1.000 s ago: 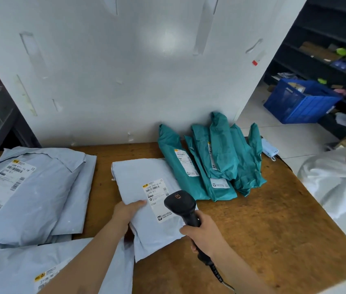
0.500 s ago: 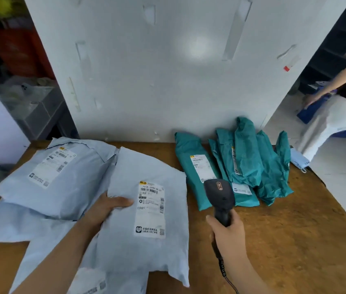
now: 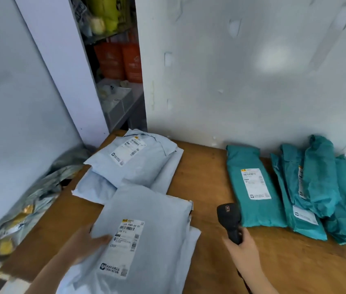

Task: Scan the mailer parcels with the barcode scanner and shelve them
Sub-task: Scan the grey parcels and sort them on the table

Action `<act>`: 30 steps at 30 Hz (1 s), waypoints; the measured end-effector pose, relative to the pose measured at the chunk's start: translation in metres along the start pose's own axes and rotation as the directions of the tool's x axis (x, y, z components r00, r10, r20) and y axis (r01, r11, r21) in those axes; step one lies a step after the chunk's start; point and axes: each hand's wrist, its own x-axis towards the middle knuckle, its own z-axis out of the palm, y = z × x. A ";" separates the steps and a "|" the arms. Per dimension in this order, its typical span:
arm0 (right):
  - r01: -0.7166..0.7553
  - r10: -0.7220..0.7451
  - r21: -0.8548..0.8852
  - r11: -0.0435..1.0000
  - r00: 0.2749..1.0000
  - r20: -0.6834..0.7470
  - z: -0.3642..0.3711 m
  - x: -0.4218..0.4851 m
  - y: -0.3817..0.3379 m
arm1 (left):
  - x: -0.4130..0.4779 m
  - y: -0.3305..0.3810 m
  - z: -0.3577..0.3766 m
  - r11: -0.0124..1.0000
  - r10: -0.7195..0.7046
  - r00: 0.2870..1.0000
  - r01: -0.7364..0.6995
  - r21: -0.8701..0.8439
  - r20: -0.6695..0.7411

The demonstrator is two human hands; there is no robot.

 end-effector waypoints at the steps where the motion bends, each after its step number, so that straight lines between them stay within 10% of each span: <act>1: -0.007 0.011 -0.079 0.997 0.999 0.044 0.003 0.002 0.005 | -0.009 0.007 0.000 0.996 0.003 0.998 0.002 0.092 -0.057; 3: -0.010 0.035 -0.240 0.971 0.994 0.100 0.007 0.005 0.016 | -0.012 0.008 0.002 0.976 0.030 0.984 0.010 0.220 -0.176; 7: -0.041 0.089 -0.384 0.922 0.990 0.108 0.016 0.008 0.040 | -0.010 0.004 0.005 0.975 -0.120 0.992 0.112 -0.189 -0.031; 14: -0.102 0.066 -0.726 0.680 0.995 -0.077 0.032 -0.009 0.035 | -0.008 -0.003 0.012 0.934 -0.120 0.992 0.128 -0.334 0.042; 17: 0.127 -0.226 -0.600 0.790 0.970 -0.093 0.055 -0.025 0.040 | -0.012 0.004 0.014 0.911 -0.090 0.993 0.113 -0.396 0.074; 20: 0.000 0.038 -0.144 0.990 0.964 0.262 0.085 -0.048 0.022 | -0.017 0.011 0.013 0.885 -0.083 0.990 0.125 -0.448 0.111; 23: -0.331 0.176 0.267 0.905 0.864 0.472 0.106 -0.060 0.005 | -0.018 0.009 0.013 0.873 -0.067 0.992 0.111 -0.474 0.108; 30: -0.477 0.222 0.372 0.797 0.803 0.553 0.116 -0.054 -0.007 | -0.024 0.012 0.010 0.877 -0.067 0.991 0.112 -0.468 0.112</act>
